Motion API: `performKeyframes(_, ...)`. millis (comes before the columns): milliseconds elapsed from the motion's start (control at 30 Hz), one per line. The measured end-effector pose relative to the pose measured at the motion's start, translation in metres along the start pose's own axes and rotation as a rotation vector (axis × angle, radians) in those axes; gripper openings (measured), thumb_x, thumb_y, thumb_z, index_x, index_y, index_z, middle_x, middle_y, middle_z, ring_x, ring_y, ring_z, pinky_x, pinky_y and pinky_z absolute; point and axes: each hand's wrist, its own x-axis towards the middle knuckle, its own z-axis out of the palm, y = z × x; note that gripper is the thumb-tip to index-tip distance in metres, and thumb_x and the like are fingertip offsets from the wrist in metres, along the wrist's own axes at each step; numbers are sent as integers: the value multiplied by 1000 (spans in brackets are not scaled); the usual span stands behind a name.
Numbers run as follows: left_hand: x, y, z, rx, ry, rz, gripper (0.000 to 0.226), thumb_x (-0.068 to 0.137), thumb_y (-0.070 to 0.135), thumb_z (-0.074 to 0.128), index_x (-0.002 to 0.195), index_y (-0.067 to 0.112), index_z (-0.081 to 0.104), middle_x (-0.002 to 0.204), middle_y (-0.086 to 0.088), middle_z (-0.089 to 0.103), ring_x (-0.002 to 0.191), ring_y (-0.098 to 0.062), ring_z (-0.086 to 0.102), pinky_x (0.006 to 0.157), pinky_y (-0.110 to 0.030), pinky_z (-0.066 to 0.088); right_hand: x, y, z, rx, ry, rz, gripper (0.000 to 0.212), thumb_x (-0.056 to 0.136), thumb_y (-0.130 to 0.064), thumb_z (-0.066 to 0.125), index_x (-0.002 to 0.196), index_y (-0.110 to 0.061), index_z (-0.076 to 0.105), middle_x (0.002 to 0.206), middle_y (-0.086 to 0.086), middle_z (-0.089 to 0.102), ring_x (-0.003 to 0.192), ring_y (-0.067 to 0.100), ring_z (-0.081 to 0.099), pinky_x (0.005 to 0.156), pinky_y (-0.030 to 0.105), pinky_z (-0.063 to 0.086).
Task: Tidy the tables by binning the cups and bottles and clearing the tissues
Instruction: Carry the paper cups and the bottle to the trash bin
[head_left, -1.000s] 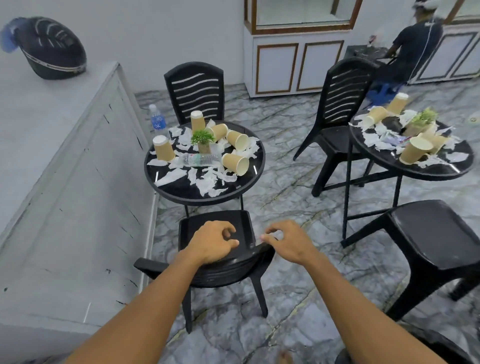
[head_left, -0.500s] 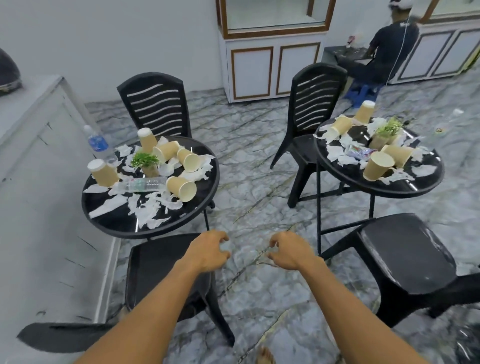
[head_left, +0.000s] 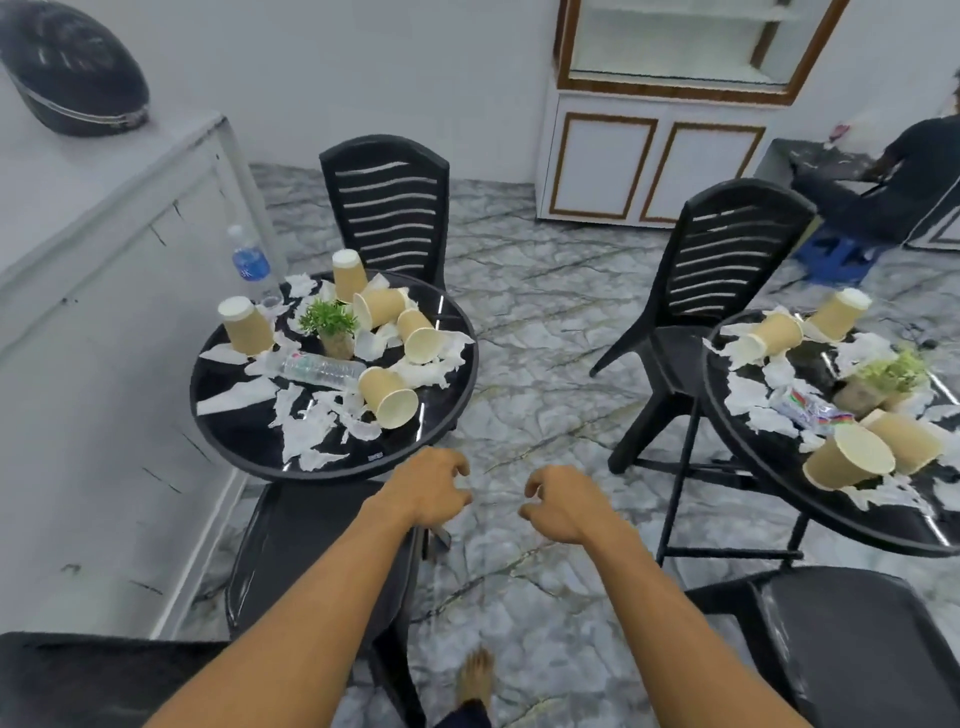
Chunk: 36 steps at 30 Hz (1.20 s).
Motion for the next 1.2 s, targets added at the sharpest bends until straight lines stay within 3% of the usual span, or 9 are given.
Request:
performKeyframes(200, 55, -5, -19, -85, 74, -61, 41, 83, 37, 69, 122, 22, 65, 129, 1, 62, 117, -18, 58, 100, -41, 50, 69, -1, -37, -7, 10, -62, 36, 88, -38, 65, 119, -20, 65, 121, 4, 65, 107, 23, 62, 87, 34, 52)
performKeyframes(367, 83, -18, -40, -188, 126, -165, 33, 84, 36, 72, 114, 24, 66, 111, 3, 67, 97, -15, 62, 88, -37, 55, 118, -11, -55, 0, -20, -149, 36, 87, -38, 67, 118, -20, 67, 118, 5, 67, 106, 21, 63, 87, 33, 53)
performKeyframes(500, 109, -25, -53, -201, 223, -265, 33, 85, 34, 71, 116, 22, 67, 113, 4, 65, 102, -18, 61, 92, -36, 52, 166, -23, -73, -19, -65, -255, 36, 87, -36, 65, 120, -20, 65, 124, 4, 64, 111, 23, 60, 89, 34, 51)
performKeyframes(667, 138, -20, -59, -281, 398, -416, 31, 87, 31, 68, 116, 21, 66, 114, 7, 63, 102, -16, 59, 84, -28, 46, 228, -34, -91, -18, -111, -401, 34, 83, -33, 64, 116, -24, 67, 122, 1, 65, 109, 22, 62, 90, 36, 52)
performKeyframes(867, 145, -22, -62, -404, 540, -695, 39, 86, 34, 67, 124, 27, 61, 128, 4, 59, 113, -18, 55, 96, -33, 46, 282, -62, -103, -110, -183, -551, 45, 83, -40, 63, 125, -24, 58, 117, 0, 62, 104, 21, 61, 85, 38, 53)
performKeyframes(1067, 151, -38, -65, -404, 651, -909, 52, 88, 40, 66, 136, 27, 53, 138, 4, 54, 128, -19, 47, 102, -38, 43, 328, -104, -110, -59, -124, -539, 66, 84, -53, 60, 140, -20, 48, 125, 3, 62, 115, 24, 59, 93, 39, 51)
performKeyframes(1200, 171, -58, -62, -333, 599, -996, 66, 86, 52, 61, 144, 26, 43, 138, -1, 51, 129, -24, 43, 101, -42, 43, 358, -129, -110, -53, -48, -445, 78, 82, -66, 55, 141, -17, 41, 128, 7, 56, 120, 30, 53, 92, 41, 49)
